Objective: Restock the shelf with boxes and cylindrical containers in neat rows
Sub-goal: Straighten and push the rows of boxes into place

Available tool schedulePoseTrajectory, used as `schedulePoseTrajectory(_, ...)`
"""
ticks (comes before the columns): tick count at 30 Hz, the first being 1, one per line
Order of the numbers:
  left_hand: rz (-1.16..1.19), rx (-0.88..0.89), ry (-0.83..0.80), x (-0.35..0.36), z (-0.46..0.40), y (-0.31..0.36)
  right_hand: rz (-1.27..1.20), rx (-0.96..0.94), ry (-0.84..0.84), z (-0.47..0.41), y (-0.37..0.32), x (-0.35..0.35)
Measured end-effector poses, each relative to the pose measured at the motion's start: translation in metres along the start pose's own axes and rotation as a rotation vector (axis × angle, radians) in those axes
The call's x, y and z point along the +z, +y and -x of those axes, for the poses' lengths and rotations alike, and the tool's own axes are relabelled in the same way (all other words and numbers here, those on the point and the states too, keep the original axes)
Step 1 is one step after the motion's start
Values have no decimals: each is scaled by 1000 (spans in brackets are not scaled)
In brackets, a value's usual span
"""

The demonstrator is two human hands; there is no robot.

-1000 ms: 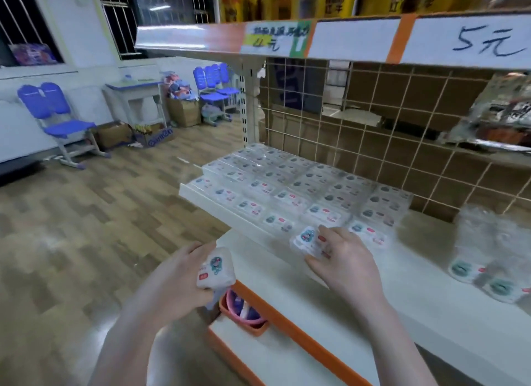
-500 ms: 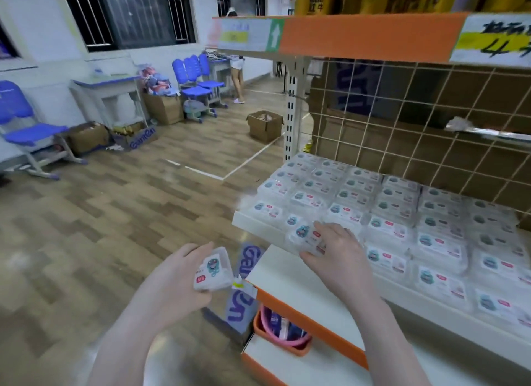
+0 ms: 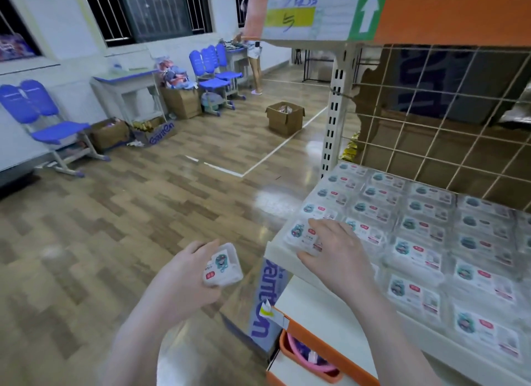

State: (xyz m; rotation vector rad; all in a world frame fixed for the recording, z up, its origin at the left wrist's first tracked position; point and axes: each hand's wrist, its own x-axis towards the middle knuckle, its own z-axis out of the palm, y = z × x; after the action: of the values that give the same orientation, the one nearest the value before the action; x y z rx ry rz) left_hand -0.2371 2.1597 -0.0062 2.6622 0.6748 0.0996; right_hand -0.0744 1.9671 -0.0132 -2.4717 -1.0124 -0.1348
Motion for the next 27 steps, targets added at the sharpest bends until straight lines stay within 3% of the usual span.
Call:
schedulePoseTrajectory(8, -3, 32, -66, 4, -30, -11, 24, 9, -6, -8, 3, 18)
schedulePoseTrajectory(19, 4, 139, -111, -11, -53, -30, 181, 43, 172, -17, 6, 47)
schedulePoseTrajectory(27, -6, 216, -145, -14, -58, -44, 155, 77, 313, -9, 4, 57)
